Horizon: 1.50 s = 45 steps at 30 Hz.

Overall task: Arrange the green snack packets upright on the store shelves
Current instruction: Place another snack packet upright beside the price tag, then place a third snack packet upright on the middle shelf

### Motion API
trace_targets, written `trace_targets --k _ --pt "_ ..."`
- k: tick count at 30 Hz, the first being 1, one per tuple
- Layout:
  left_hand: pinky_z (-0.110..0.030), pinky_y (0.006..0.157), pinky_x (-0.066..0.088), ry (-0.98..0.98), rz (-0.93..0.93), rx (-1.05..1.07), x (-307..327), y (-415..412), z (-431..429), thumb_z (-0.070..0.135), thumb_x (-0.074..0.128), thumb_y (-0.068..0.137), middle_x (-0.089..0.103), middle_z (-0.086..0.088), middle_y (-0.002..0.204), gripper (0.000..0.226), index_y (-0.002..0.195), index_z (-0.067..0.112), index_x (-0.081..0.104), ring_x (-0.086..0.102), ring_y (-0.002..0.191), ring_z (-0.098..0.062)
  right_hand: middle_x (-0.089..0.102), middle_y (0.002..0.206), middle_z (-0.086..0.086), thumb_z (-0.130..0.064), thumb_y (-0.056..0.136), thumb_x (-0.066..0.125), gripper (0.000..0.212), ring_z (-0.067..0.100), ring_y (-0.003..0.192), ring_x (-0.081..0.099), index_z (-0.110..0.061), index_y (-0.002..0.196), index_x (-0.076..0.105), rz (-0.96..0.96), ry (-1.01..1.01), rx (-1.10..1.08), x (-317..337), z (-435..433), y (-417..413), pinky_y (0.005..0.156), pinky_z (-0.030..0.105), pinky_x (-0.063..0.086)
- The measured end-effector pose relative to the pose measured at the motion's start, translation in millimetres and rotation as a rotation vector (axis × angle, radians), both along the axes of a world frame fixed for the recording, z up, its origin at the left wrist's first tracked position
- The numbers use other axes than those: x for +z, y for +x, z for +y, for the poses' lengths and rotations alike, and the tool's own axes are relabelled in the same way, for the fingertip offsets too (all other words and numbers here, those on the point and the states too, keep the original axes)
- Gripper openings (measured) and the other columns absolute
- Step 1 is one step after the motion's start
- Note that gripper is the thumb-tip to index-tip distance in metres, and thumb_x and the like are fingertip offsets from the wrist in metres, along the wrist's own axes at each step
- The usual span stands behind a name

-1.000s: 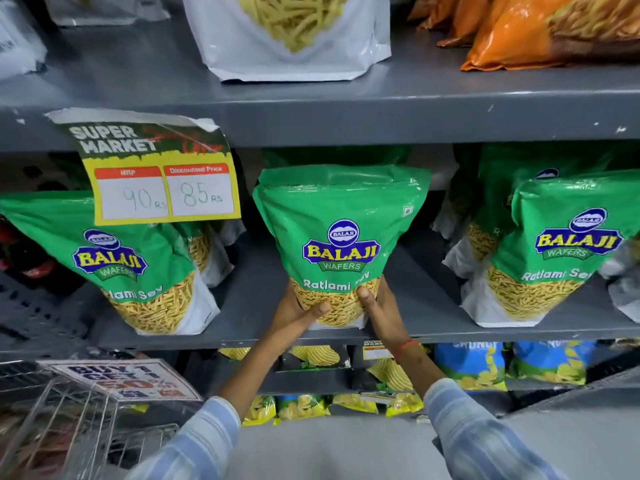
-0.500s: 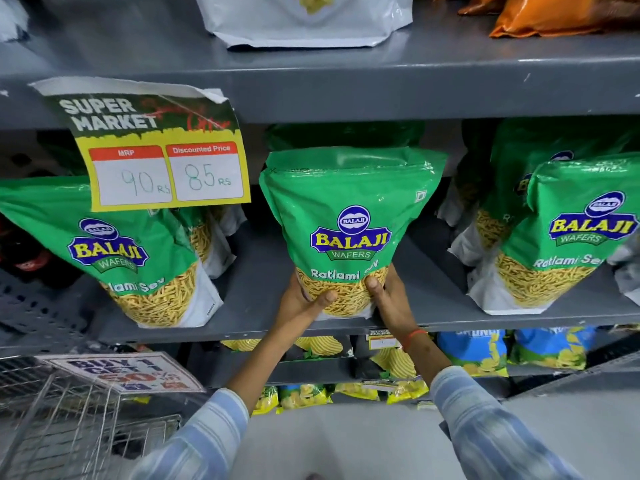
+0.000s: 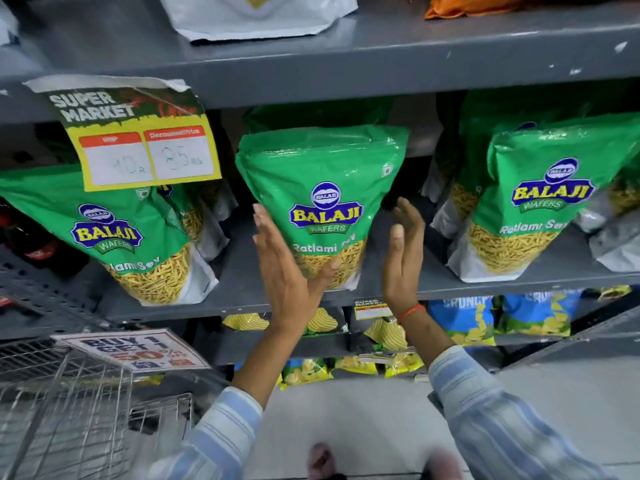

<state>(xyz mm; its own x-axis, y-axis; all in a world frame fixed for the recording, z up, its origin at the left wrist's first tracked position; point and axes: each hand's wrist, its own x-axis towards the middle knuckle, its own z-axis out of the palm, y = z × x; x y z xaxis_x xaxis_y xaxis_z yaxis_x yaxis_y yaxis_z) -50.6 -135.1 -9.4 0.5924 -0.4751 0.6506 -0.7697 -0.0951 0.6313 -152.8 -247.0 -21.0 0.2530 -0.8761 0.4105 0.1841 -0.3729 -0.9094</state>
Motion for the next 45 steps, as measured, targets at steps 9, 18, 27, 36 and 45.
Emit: trace_targets --k 9,18,27,36,45 --pt "-0.041 0.122 0.010 -0.022 -0.038 -0.152 15.1 -124.3 -100.4 0.051 0.030 0.096 0.004 -0.007 0.159 0.076 0.149 0.009 -0.005 0.001 0.149 -0.018 0.034 0.152 0.014 -0.033 0.103 0.033 0.045 0.035 0.144 0.032 -0.010 0.141 0.038 0.038 -0.600 -0.270 36.7 -69.3 -111.5 0.115 0.058 0.028" --pt "-0.044 0.122 0.013 -0.014 0.349 -0.203 -14.6 -187.4 -186.7 0.069 0.049 0.080 -0.007 0.004 0.159 0.105 0.149 0.013 -0.007 0.001 0.149 -0.017 0.017 0.163 0.008 -0.057 0.095 0.045 0.077 0.024 0.153 0.013 -0.014 0.153 0.018 0.257 -0.340 -0.302 -8.0 -159.0 -197.3 0.122 0.055 0.016" --pt "-0.010 0.088 0.048 0.376 0.741 -0.466 -40.9 -155.1 -192.5 0.083 0.069 0.039 0.060 0.010 0.122 0.101 0.123 0.033 0.043 0.058 0.108 0.009 0.058 0.130 -0.013 -0.092 0.055 0.055 0.109 -0.010 0.116 0.057 -0.025 0.139 0.037 0.338 0.236 0.307 -36.2 -197.1 -202.5 0.091 0.003 0.044" --pt "-0.024 0.094 0.046 0.440 0.727 -0.460 -50.4 -155.6 -195.7 0.090 0.061 0.037 0.060 -0.002 0.125 0.125 0.134 0.013 0.040 0.057 0.116 -0.016 0.064 0.120 -0.011 -0.094 0.053 0.053 0.108 0.007 0.115 0.061 -0.021 0.133 0.049 0.407 0.240 0.253 -42.4 -193.1 -200.8 0.096 0.023 0.046" --pt "-0.031 0.096 0.048 0.380 0.748 -0.423 -42.6 -161.2 -192.0 0.087 0.064 0.035 0.059 -0.007 0.130 0.124 0.132 0.015 0.041 0.057 0.118 -0.019 0.063 0.124 0.000 -0.096 0.054 0.048 0.111 0.022 0.120 0.059 -0.018 0.133 0.049 0.428 0.211 0.210 -37.4 -185.9 -200.0 0.103 0.040 0.047"
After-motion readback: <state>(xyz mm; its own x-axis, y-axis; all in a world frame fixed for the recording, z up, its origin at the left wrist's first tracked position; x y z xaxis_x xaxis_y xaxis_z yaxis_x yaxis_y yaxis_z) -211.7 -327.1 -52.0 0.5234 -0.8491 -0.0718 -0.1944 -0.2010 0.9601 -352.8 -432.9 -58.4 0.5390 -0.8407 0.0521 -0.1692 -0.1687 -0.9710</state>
